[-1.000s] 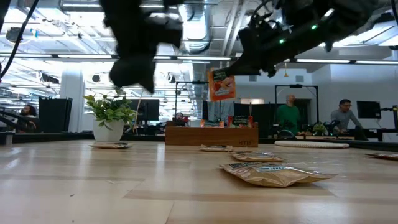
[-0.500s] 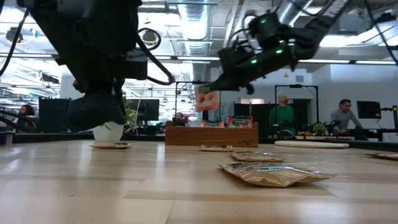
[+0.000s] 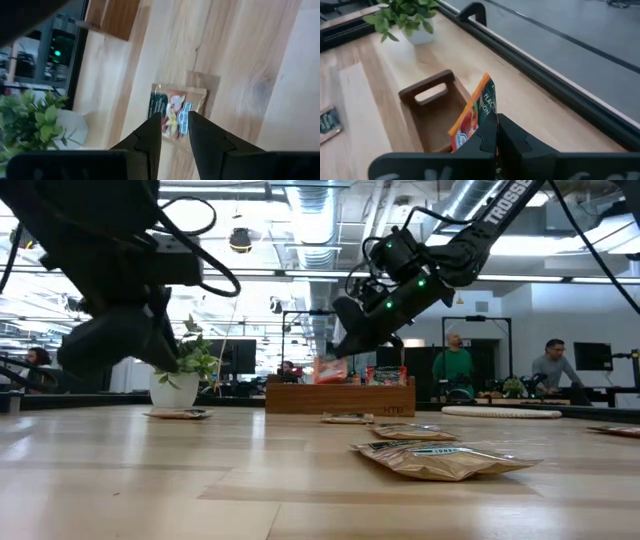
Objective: Pick & Place Tea
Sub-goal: Put the orange tea bag into the middle section of the wooden organizer
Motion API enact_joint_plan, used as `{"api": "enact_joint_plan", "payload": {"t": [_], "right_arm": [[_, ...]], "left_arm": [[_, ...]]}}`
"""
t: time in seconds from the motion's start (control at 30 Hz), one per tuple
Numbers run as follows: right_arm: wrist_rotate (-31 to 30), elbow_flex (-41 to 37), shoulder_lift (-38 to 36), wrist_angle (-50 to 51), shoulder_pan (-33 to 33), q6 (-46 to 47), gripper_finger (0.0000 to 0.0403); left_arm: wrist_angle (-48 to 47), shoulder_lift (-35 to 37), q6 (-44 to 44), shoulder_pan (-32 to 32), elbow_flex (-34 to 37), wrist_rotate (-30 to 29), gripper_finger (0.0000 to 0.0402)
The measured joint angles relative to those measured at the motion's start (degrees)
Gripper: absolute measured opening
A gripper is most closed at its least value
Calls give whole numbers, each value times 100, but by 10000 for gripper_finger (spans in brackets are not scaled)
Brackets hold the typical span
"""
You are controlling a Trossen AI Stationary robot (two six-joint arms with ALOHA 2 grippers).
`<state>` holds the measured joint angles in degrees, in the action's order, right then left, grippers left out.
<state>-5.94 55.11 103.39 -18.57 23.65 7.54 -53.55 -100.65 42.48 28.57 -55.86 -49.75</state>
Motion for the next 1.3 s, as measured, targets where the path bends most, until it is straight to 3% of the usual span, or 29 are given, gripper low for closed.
{"api": "enact_joint_plan", "payload": {"t": [0.57,1.3], "right_arm": [[-321,1,0,444,1,-210,0],[-447,0,-2,613,-113,-305,0]], "left_arm": [[1208,1603,48,259,1144,211,89],[1686,1719,-76,298,1290,264,89]]}}
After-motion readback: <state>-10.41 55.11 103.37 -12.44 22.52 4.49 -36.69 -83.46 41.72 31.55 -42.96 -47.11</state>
